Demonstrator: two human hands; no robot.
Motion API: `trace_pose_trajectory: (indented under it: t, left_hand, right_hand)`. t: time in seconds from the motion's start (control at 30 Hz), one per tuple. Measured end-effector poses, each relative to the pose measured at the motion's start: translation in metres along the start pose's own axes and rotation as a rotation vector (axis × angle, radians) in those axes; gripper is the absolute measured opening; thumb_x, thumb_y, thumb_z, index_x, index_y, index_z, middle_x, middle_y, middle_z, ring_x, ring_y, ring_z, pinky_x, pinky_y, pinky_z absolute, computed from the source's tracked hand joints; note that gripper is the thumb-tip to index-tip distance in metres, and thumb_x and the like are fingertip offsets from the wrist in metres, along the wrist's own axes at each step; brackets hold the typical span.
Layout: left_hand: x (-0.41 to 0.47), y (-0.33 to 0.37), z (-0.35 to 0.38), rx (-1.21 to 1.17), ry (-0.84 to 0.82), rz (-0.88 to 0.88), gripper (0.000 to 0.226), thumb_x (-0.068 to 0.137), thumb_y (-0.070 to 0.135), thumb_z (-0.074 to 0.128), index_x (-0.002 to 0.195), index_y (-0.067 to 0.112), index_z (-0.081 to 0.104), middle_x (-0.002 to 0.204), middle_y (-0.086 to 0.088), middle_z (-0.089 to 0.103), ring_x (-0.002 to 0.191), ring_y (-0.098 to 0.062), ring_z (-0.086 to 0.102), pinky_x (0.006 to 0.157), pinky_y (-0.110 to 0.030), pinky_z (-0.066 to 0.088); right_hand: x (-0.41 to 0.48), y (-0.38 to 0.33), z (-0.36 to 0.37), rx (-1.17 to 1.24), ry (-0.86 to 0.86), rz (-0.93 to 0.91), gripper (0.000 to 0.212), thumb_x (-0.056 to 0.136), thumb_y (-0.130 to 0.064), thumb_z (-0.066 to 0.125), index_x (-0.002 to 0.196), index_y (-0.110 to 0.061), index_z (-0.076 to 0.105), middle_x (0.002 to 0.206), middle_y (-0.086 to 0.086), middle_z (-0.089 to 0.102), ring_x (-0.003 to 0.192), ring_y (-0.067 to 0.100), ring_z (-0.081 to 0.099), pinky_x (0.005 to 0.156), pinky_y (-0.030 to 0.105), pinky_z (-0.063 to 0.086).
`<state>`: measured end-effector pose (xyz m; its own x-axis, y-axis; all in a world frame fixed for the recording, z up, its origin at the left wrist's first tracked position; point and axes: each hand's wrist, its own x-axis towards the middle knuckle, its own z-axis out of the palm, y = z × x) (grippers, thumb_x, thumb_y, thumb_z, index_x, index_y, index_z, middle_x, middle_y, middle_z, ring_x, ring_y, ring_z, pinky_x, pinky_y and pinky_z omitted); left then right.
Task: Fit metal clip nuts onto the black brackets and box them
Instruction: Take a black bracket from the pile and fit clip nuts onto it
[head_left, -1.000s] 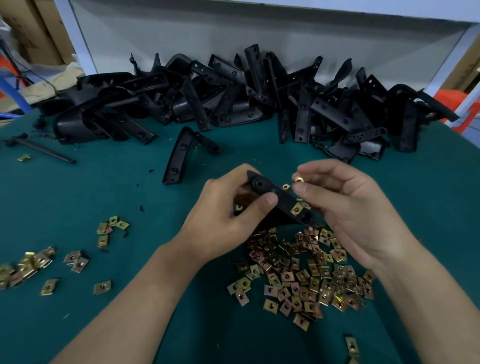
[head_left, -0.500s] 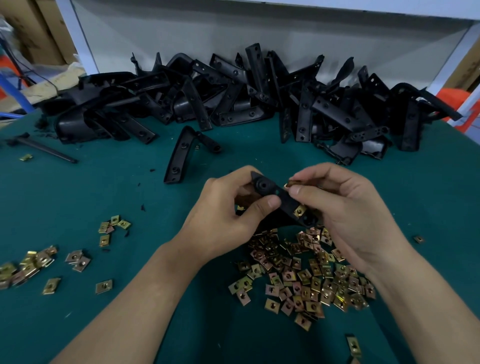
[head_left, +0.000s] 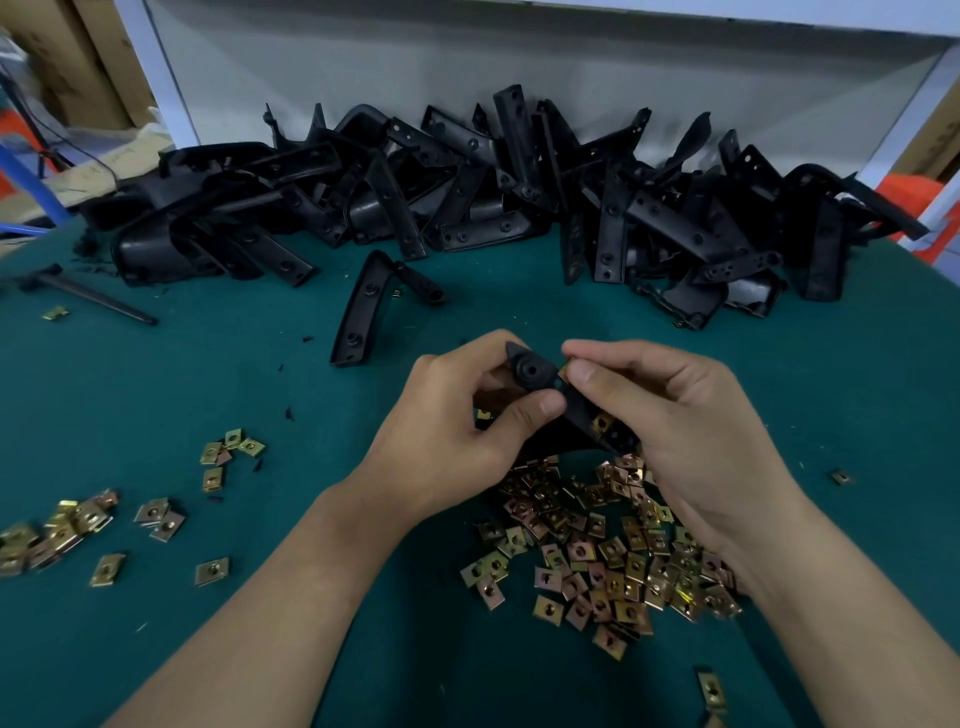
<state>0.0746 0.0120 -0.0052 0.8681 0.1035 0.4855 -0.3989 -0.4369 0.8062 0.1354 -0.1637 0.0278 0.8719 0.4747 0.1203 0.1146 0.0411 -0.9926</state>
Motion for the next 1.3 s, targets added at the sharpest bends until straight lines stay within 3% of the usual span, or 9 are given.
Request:
trace_pose_trajectory:
  t: [0.3,0.47,0.63,0.73,0.87,1.07,1.3]
  left_hand:
    - [0.001,-0.002,-0.001,0.024,0.014,0.023,0.008,0.095,0.027,0.069,0.095,0.023,0.062,0.081,0.009,0.073,0.079,-0.011,0.072,0.072,-0.041,0.058]
    - [0.001,-0.005,-0.002,0.051,0.048,0.010,0.013,0.094,0.030,0.070,0.101,0.020,0.064,0.084,0.014,0.073,0.083,-0.010,0.072,0.073,-0.039,0.057]
    - [0.003,-0.009,-0.004,0.034,0.094,-0.045,0.014,0.094,0.034,0.070,0.102,0.024,0.065,0.093,0.016,0.076,0.089,-0.011,0.072,0.076,-0.038,0.056]
    - [0.005,-0.006,-0.007,-0.025,0.131,-0.062,0.009,0.095,0.036,0.069,0.100,0.031,0.065,0.095,0.016,0.075,0.092,-0.010,0.072,0.074,-0.025,0.056]
    - [0.006,-0.004,-0.009,-0.127,0.186,-0.105,0.011,0.093,0.034,0.068,0.099,0.026,0.065,0.095,0.009,0.077,0.091,-0.008,0.073,0.074,-0.020,0.055]
    - [0.009,0.004,-0.012,-0.261,0.181,-0.074,0.024,0.086,0.021,0.072,0.109,0.013,0.070,0.095,0.009,0.076,0.090,-0.003,0.070,0.079,-0.015,0.051]
    - [0.009,0.011,-0.015,-0.458,0.078,-0.097,0.024,0.084,0.017,0.071,0.108,0.019,0.071,0.095,0.011,0.075,0.091,-0.003,0.069,0.082,-0.017,0.053]
  right_hand:
    - [-0.002,0.002,0.000,0.011,-0.055,0.036,0.028,0.076,-0.034,0.074,0.103,-0.027,0.081,0.103,-0.003,0.078,0.104,0.011,0.071,0.088,0.026,0.052]
    - [-0.003,0.004,0.002,0.024,-0.134,-0.003,0.024,0.088,-0.016,0.071,0.109,-0.024,0.079,0.102,0.000,0.079,0.103,0.009,0.072,0.088,0.013,0.051]
    - [-0.002,0.006,0.000,-0.109,-0.187,-0.061,0.040,0.093,-0.013,0.069,0.122,-0.041,0.071,0.118,-0.013,0.073,0.115,0.002,0.064,0.097,0.024,0.045]
    - [-0.002,0.008,0.000,-0.226,-0.126,-0.150,0.050,0.088,-0.010,0.075,0.125,-0.042,0.065,0.116,-0.012,0.071,0.111,0.007,0.065,0.094,0.027,0.050]
    - [0.000,0.012,0.000,-0.399,-0.020,-0.319,0.038,0.086,-0.013,0.078,0.119,-0.028,0.069,0.112,-0.014,0.072,0.112,0.009,0.066,0.096,0.022,0.050]
    - [-0.001,0.014,0.000,-0.342,0.078,-0.397,0.028,0.085,-0.015,0.080,0.110,-0.022,0.069,0.103,-0.013,0.073,0.103,0.011,0.069,0.088,0.014,0.050]
    - [-0.001,0.006,-0.001,-0.324,0.079,-0.437,0.030,0.085,-0.008,0.078,0.107,-0.027,0.069,0.100,-0.012,0.072,0.097,0.011,0.069,0.083,0.012,0.049]
